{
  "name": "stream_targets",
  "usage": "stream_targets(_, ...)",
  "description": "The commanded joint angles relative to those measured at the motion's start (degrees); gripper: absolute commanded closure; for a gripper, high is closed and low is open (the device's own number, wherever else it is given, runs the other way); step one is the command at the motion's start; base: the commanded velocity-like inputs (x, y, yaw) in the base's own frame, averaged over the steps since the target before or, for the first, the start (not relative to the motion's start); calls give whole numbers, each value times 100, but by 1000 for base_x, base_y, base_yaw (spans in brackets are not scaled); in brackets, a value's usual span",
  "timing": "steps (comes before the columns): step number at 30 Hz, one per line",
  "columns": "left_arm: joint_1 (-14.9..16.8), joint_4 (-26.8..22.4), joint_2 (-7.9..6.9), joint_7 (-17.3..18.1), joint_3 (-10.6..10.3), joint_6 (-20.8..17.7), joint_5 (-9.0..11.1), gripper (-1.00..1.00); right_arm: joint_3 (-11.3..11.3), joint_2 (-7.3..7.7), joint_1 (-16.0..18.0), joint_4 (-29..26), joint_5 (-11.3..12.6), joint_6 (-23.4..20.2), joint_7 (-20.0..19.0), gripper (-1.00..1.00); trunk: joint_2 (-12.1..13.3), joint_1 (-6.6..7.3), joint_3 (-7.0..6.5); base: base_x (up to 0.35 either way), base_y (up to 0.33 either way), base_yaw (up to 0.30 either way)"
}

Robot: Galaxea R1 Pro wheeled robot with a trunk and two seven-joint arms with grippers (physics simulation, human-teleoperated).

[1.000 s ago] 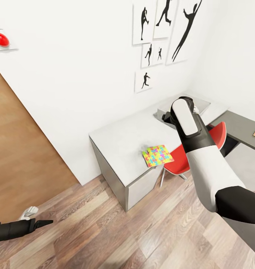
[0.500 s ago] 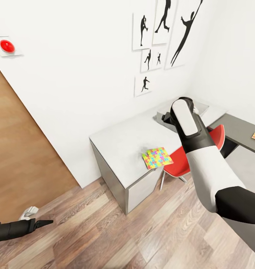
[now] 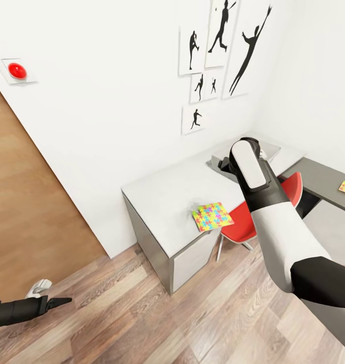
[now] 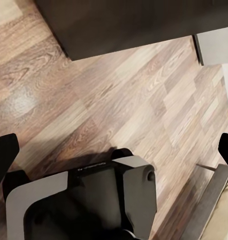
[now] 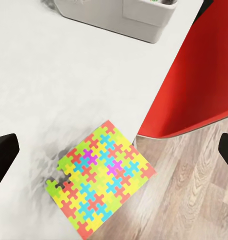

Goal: Put all the toys in the child's room - the three board games (two on the bed and one on the table), the two jigsaw puzzles on the table, and the tennis ball on the table - inside the toy box on the table in the child's room.

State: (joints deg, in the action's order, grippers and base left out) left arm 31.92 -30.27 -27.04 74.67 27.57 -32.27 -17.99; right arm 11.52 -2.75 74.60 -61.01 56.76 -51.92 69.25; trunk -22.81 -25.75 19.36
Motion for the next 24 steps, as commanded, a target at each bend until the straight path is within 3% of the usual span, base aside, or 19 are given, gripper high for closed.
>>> stream_targets(1, 7, -5, 5, 48, 38, -60, -59, -100, 8, 2, 6, -2, 51, -40, 55, -100, -10, -4, 1, 0, 0, 0)
stream_targets(24, 7, -5, 45, 39, 38, -59, -66, -100, -1, 2, -155, 1, 44, -40, 18, -100, -10, -4, -219, 0, 0, 0)
